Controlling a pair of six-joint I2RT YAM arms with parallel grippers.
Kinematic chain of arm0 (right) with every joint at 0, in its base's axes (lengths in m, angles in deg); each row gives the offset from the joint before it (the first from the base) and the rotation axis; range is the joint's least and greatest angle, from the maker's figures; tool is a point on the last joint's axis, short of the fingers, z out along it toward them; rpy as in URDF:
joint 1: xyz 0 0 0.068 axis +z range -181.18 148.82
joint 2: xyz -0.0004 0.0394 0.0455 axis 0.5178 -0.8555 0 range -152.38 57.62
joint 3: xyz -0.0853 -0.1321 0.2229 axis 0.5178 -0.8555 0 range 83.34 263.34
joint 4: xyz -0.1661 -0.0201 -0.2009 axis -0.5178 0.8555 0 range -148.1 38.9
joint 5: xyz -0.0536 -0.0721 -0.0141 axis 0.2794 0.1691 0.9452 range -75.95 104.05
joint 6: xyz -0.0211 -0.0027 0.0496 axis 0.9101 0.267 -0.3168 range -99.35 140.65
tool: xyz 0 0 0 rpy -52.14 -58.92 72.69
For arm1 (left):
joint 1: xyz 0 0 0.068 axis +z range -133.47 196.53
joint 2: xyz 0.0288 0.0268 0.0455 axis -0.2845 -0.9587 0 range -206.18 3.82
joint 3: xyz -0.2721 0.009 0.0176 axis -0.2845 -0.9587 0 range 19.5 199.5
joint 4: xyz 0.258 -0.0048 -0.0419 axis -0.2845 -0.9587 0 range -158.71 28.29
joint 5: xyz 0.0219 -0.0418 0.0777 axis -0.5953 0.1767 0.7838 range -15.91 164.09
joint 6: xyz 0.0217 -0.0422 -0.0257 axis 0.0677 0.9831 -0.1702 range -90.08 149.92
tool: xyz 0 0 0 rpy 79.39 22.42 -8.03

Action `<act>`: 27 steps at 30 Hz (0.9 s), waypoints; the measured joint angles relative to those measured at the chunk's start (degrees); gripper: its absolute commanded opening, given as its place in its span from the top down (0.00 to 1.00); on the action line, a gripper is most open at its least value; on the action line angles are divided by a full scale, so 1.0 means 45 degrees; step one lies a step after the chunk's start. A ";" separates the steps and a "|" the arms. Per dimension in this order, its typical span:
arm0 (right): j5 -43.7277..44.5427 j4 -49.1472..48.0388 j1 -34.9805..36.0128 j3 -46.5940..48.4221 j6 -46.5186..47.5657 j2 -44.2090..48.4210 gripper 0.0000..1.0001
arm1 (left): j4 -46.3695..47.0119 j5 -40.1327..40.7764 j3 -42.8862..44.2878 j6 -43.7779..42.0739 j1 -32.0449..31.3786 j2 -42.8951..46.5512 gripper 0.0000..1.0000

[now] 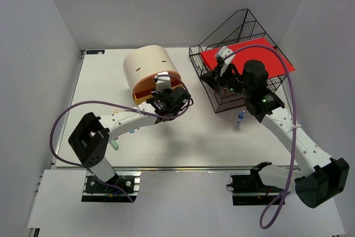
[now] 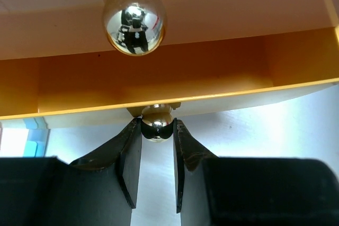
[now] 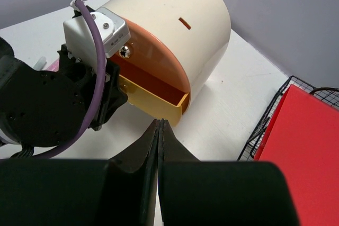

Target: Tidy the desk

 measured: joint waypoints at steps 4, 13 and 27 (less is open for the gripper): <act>-0.0087 -0.0005 0.0000 -0.0053 0.0000 0.0000 1.00 | -0.0170 -0.0097 -0.0034 0.0199 -0.0146 0.0107 1.00; -0.0272 -0.0019 -0.0049 -0.0058 0.0005 0.0000 1.00 | -0.0233 -0.0811 -0.0835 0.0233 -0.0194 0.1209 1.00; -0.0393 -0.0015 -0.0073 -0.0063 0.0029 0.0000 1.00 | -0.0384 -0.1530 -0.1069 0.0063 -0.0209 0.1642 0.98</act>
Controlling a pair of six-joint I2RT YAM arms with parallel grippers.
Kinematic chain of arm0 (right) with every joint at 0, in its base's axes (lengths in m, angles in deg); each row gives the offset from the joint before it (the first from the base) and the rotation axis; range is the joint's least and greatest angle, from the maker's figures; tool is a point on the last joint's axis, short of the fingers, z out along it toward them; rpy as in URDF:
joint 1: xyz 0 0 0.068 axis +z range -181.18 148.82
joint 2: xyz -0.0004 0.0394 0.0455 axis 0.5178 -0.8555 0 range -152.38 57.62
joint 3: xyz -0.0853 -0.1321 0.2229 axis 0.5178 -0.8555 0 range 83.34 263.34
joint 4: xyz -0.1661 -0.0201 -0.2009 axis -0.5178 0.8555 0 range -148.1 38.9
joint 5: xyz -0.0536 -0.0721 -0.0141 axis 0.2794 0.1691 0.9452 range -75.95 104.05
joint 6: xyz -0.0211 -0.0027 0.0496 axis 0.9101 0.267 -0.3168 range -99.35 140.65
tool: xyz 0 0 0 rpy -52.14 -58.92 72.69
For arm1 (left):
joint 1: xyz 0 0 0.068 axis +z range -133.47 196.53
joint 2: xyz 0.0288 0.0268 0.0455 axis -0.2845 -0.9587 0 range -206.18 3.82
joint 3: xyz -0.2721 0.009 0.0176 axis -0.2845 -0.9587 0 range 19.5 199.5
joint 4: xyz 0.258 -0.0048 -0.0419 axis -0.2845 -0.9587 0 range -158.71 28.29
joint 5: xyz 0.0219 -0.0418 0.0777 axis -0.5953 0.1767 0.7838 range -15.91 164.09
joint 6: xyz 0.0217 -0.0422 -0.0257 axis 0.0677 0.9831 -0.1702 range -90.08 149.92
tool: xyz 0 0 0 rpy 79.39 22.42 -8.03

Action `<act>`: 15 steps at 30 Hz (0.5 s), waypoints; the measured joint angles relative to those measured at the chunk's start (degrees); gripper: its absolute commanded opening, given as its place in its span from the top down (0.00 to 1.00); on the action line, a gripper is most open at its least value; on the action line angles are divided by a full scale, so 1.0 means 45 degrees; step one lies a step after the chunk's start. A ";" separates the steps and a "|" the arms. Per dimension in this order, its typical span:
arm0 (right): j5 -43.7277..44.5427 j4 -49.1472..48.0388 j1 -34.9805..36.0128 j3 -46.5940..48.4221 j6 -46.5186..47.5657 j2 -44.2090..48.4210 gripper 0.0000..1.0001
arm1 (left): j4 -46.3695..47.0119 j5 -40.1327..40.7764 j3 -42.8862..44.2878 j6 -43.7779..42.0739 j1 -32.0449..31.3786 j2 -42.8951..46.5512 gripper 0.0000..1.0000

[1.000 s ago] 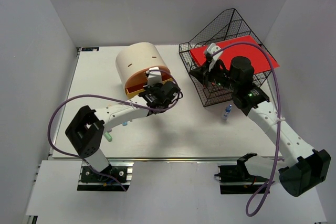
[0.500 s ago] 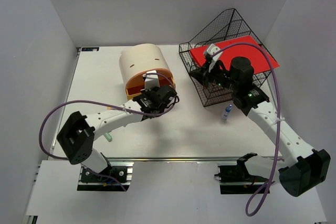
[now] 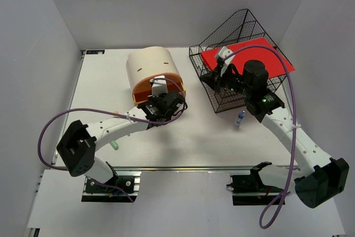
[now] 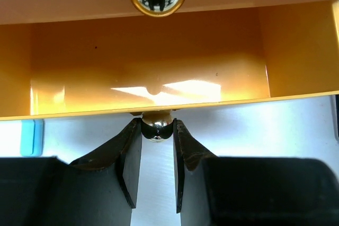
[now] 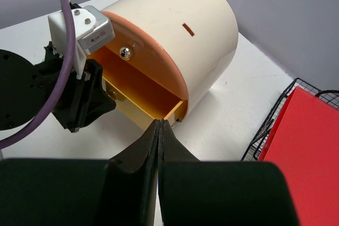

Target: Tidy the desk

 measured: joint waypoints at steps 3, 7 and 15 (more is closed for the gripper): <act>-0.0029 0.0000 0.0000 0.0000 0.0005 0.0000 1.00 | 0.0073 -0.0155 -0.0301 -0.0039 -0.0019 0.0335 0.97; -0.0039 -0.0005 0.0000 0.0000 0.0010 0.0000 1.00 | 0.0160 -0.0500 -0.0782 -0.0170 -0.0078 0.0942 0.97; -0.0112 0.0000 0.0000 0.0000 0.0029 -0.0049 1.00 | 0.0180 -0.0942 -0.1025 -0.0665 -0.0107 0.1326 0.83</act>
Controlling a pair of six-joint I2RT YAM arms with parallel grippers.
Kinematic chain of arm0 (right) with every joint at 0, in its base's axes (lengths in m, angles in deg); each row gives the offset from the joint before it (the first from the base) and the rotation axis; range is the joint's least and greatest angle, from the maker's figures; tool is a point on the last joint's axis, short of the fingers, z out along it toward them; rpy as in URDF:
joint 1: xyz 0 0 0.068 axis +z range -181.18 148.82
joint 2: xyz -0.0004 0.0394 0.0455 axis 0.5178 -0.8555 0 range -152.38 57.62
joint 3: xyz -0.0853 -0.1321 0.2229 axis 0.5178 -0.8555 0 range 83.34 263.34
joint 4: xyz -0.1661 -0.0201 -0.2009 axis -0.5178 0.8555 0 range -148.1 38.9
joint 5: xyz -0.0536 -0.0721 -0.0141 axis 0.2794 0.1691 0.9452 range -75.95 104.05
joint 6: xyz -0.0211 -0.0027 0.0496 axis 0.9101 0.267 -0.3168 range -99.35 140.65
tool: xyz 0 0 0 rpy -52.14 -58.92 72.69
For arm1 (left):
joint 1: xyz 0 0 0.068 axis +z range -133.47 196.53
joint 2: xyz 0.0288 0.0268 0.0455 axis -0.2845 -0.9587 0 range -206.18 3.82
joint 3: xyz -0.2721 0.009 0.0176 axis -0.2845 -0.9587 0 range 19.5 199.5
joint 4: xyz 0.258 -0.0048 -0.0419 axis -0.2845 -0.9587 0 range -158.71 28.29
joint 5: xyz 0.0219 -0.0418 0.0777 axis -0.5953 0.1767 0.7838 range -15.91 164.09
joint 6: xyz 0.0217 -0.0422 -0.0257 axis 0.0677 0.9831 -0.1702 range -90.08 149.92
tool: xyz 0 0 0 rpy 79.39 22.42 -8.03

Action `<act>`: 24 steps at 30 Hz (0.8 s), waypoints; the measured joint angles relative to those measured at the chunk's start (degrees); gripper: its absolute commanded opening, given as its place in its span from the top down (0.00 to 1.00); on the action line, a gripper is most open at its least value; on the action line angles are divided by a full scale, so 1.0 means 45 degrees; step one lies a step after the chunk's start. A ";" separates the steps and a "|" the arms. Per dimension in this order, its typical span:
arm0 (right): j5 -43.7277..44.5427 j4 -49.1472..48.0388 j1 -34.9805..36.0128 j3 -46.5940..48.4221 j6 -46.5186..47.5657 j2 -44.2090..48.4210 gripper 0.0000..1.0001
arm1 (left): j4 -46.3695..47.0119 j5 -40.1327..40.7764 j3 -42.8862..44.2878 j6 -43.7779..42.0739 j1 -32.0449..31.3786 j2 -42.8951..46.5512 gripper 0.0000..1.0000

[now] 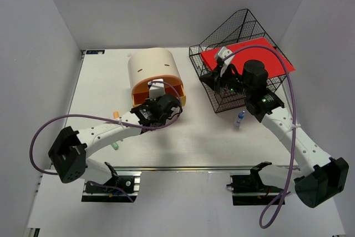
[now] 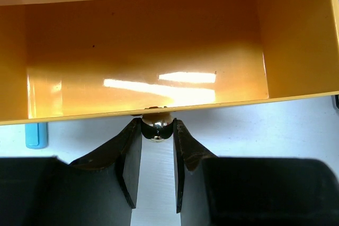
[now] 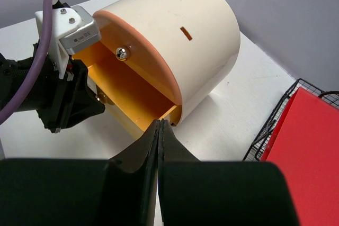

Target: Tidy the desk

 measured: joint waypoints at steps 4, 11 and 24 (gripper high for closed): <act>-0.0160 0.0010 0.0000 0.0000 0.0155 -0.0015 1.00 | 0.0005 -0.0087 -0.0005 -0.0107 0.0000 0.0000 0.62; -0.1239 0.0622 0.0034 0.0019 0.1234 -0.0432 0.92 | 0.0253 -0.0593 -0.0374 -0.0296 -0.0078 0.0350 0.32; -0.2200 0.3041 0.1010 0.2463 0.4337 -0.2841 1.00 | 0.0335 -0.1370 -0.0559 -0.0743 -0.0078 0.1885 0.26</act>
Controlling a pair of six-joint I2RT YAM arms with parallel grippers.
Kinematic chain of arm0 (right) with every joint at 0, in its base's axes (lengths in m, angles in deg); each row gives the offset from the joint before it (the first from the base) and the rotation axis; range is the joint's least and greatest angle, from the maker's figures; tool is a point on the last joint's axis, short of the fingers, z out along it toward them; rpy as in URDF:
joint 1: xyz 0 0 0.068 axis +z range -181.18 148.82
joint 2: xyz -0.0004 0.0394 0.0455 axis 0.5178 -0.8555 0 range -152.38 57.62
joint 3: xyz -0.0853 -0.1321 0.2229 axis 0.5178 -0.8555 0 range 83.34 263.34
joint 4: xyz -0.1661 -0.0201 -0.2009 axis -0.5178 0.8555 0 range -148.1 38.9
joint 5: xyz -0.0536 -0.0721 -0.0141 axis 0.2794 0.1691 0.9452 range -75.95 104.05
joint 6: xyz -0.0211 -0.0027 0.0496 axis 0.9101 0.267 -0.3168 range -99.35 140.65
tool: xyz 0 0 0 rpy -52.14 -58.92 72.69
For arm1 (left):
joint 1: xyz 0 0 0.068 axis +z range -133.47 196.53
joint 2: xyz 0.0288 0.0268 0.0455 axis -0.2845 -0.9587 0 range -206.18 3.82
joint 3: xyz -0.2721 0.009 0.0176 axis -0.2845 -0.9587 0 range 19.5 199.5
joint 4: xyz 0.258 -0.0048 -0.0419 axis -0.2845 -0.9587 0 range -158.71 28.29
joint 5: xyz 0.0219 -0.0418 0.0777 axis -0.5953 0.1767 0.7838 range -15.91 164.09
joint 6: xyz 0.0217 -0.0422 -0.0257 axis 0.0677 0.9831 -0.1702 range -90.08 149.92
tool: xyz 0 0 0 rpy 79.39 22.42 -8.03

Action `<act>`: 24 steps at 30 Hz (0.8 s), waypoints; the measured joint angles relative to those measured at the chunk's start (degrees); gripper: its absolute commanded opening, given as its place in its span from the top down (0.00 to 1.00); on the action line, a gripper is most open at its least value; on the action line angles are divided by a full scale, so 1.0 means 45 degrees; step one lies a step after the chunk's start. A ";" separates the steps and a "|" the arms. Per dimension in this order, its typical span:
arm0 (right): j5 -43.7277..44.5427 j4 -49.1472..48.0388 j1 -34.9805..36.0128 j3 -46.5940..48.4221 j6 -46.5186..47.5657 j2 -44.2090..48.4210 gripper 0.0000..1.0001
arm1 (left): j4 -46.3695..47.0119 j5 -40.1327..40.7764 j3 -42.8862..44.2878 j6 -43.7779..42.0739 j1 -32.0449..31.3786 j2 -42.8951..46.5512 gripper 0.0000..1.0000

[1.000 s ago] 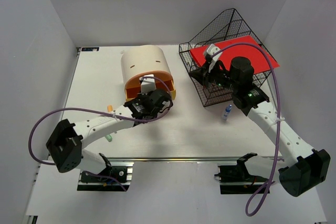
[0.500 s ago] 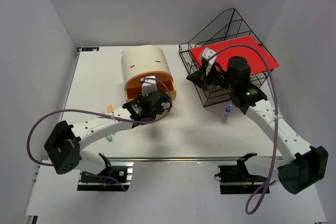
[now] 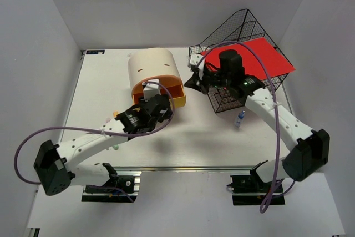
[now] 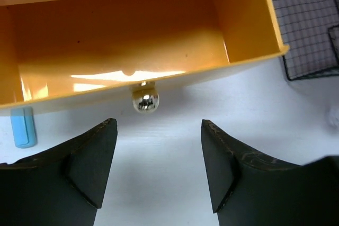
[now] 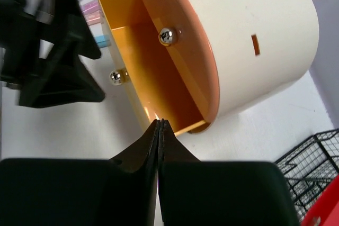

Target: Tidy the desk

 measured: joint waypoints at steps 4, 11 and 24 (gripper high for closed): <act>0.0160 0.0588 0.0369 0.1054 0.0826 -0.1239 1.00 | -0.0253 -0.0457 -0.0432 -0.0141 0.0000 0.1409 0.27; 0.0816 0.1433 0.0869 0.2497 0.1540 -0.3157 1.00 | -0.0840 -0.0806 -0.0612 -0.0214 0.0000 0.4129 0.30; 0.3478 0.1846 0.1608 0.4415 0.1671 -0.5493 1.00 | -0.2671 -0.0272 -0.0583 -0.0165 0.0015 0.7087 0.27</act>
